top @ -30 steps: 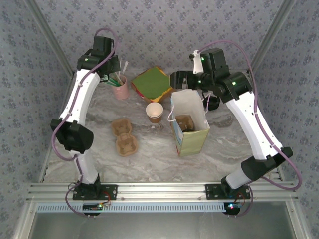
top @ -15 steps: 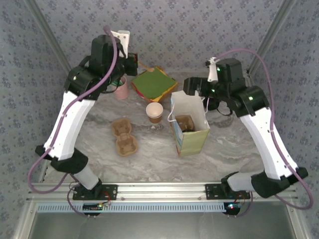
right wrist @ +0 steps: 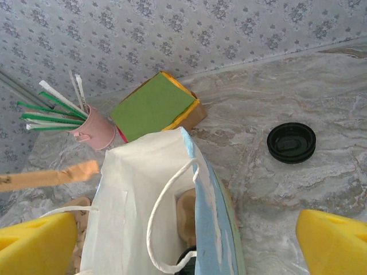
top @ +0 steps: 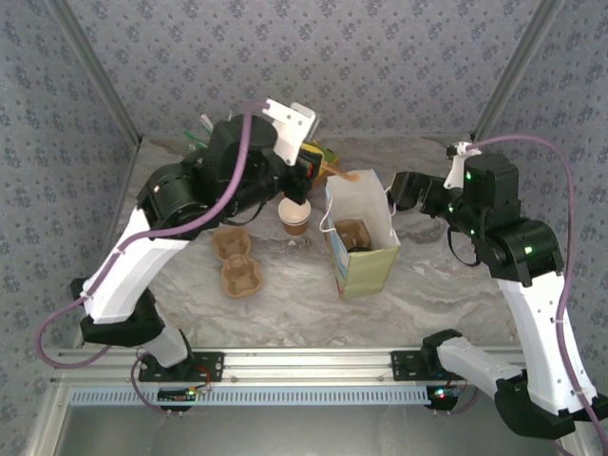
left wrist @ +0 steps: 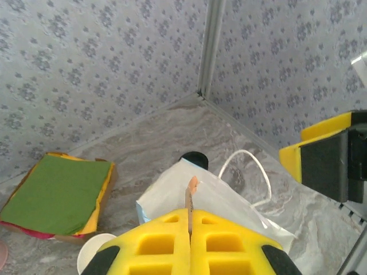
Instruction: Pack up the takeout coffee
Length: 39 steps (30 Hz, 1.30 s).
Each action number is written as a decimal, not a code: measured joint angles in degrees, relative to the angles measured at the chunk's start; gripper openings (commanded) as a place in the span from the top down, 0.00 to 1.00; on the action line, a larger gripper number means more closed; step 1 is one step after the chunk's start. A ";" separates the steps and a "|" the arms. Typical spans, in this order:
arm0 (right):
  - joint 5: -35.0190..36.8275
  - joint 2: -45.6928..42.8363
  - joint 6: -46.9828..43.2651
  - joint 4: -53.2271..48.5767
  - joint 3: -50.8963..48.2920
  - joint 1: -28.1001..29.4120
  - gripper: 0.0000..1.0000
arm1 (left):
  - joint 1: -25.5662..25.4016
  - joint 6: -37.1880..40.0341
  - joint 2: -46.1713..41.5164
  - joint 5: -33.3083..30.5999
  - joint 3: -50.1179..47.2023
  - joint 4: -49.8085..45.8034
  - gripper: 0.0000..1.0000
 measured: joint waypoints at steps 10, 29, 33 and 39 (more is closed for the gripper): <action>-0.46 -1.55 0.42 -0.59 -1.36 -0.37 0.00 | -0.66 0.20 14.64 -1.88 1.55 -2.86 0.90; -5.95 6.97 -0.96 -0.37 1.90 -2.49 0.00 | 14.16 -3.04 21.84 8.41 10.86 -5.90 0.31; -8.07 12.04 -2.32 -0.46 6.97 -2.60 0.00 | 20.87 -3.63 21.42 9.25 9.77 -3.89 0.32; -10.23 19.34 -4.15 -0.61 14.71 -2.64 0.00 | 29.46 -3.89 25.38 10.23 8.85 -1.53 0.33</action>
